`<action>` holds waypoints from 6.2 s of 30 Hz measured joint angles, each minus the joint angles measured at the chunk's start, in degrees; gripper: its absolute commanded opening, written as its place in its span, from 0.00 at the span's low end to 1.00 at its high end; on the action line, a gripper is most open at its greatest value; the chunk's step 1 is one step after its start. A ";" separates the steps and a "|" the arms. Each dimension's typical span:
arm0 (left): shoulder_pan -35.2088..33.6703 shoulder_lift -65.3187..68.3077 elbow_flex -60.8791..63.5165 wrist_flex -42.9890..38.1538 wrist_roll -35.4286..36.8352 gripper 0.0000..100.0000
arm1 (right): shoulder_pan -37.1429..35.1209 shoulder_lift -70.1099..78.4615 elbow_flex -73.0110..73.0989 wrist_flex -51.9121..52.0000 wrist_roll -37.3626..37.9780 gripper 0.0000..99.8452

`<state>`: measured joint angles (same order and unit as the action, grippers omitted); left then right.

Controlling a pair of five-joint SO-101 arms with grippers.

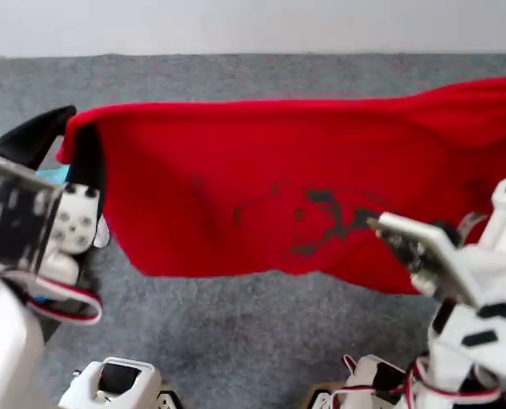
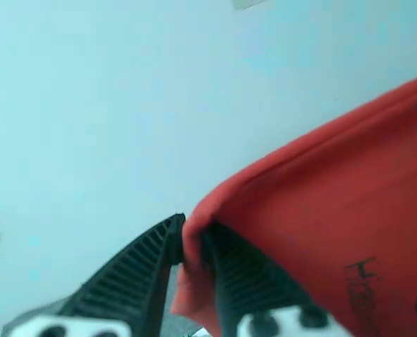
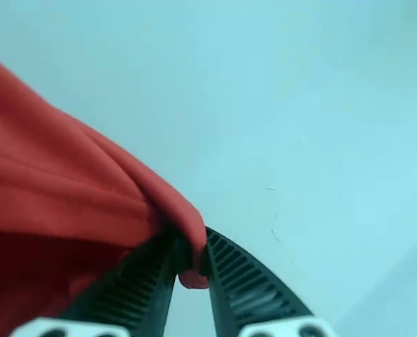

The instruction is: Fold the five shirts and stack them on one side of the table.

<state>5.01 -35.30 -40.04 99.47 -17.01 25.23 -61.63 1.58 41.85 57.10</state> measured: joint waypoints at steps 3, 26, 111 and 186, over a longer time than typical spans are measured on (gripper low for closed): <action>-0.09 -2.46 1.23 0.00 0.00 0.01 | 0.00 -1.41 -0.70 1.58 0.00 0.01; -0.18 -5.10 1.85 0.00 0.00 0.01 | 0.62 -2.99 -1.05 -11.87 -3.08 0.01; -4.22 45.01 45.54 -47.74 -16.97 0.01 | -19.08 51.87 22.77 -18.99 5.71 0.01; -2.29 30.59 44.66 -10.37 -4.92 0.13 | -17.05 44.31 18.02 55.74 -4.22 0.28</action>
<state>2.73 -4.70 4.62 89.10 -21.93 8.18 -17.32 19.60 97.58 52.88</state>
